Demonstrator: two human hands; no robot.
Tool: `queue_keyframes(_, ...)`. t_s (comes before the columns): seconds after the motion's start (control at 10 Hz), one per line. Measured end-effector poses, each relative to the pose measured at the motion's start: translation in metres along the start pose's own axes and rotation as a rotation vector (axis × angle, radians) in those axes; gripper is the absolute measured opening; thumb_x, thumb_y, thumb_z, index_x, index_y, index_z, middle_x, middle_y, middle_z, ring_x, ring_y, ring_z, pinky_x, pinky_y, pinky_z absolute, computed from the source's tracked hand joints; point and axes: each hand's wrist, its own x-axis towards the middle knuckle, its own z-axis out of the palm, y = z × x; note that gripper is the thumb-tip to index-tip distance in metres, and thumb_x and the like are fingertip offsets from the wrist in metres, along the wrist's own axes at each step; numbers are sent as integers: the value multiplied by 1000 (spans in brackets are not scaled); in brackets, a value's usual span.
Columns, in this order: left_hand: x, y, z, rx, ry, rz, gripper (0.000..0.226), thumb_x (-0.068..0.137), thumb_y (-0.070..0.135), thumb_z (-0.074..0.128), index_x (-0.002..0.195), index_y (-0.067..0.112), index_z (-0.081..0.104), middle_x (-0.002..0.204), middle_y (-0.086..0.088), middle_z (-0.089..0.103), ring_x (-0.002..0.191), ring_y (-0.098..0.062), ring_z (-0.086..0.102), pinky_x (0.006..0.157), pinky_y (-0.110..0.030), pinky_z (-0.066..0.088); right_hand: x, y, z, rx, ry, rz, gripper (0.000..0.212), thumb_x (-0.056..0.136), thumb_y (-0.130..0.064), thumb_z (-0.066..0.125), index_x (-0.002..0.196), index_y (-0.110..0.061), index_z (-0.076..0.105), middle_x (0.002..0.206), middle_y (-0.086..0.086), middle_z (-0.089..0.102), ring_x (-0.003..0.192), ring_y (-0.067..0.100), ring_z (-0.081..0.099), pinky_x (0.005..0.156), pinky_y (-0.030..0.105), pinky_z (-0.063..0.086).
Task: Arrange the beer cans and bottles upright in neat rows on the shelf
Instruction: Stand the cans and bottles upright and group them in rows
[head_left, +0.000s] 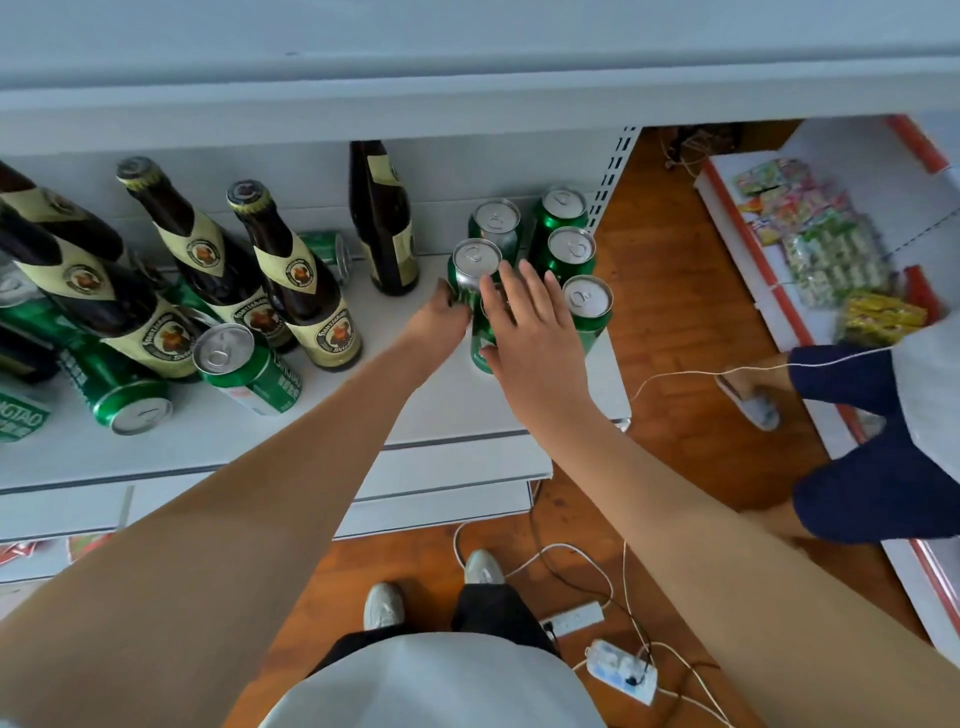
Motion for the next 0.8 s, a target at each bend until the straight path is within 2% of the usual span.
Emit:
queue_keyframes(0.1, -9, -2, 4, -130, 53, 47, 50, 99, 47, 29, 143, 30, 47, 142, 11, 50, 138, -15, 41, 120, -35, 25, -4, 6, -12, 209, 196, 39, 60, 100, -42, 46, 150, -9, 34, 157, 10, 31, 147, 26, 22, 121, 43, 15)
queue_keyframes(0.2, -25, 12, 16, 1346, 219, -79, 52, 102, 52, 24, 131, 26, 59, 133, 15, 59, 135, -15, 43, 121, -38, -1, -5, 24, -23, 434, 365, 284, 54, 103, -39, 36, 148, -9, 37, 156, 7, 33, 146, 20, 25, 121, 39, 17)
queue_keyframes(0.3, -52, 20, 31, 1740, 202, 239, 59, 103, 37, 29, 141, -7, 36, 146, -28, 41, 134, -44, 43, 115, -56, 14, 5, 52, -17, 701, 264, 600, 59, 103, -49, 22, 153, -17, 27, 160, 1, 24, 148, 16, 19, 121, 42, 17)
queue_keyframes(0.4, -33, 13, 37, 1604, 438, 45, 63, 104, 41, 25, 145, -6, 32, 149, -21, 39, 140, -45, 33, 117, -52, 10, 19, 67, -17, 1189, -7, 918, 63, 100, -60, 19, 153, -27, 23, 159, -3, 25, 147, 19, 23, 120, 44, 19)
queue_keyframes(0.5, -29, 37, 29, 106, 623, -36, 63, 96, 71, 16, 145, 40, 42, 136, 31, 44, 151, -30, 6, 121, -38, -1, 25, 71, -18, 1306, -213, 962, 64, 97, -65, 18, 151, -33, 26, 157, -4, 29, 144, 21, 28, 116, 43, 22)
queue_keyframes(0.6, -13, 13, 52, -263, 72, -24, 71, 98, 65, 15, 156, 25, 18, 162, 2, 20, 151, -21, 12, 123, -39, 11, 27, 79, -9, 1367, -255, 970, 69, 91, -74, 23, 149, -37, 31, 155, -5, 33, 142, 20, 32, 116, 44, 24)
queue_keyframes(0.7, -11, 28, 59, -429, 8, -101, 70, 97, 68, 18, 156, 31, 18, 162, 6, 21, 150, -17, 15, 123, -39, 7, 28, 90, -1, 1430, -290, 965, 89, 67, -90, 35, 143, -44, 38, 149, -9, 43, 137, 16, 41, 116, 49, 27)
queue_keyframes(0.8, 8, 21, 64, -469, 3, -108, 95, 72, 91, 25, 152, 40, 25, 156, 9, 35, 144, -19, 33, 121, -45, 20, 29, 94, 2, 1452, -297, 927, 83, 70, -85, 42, 143, -44, 39, 148, -12, 44, 136, 14, 41, 115, 48, 28)
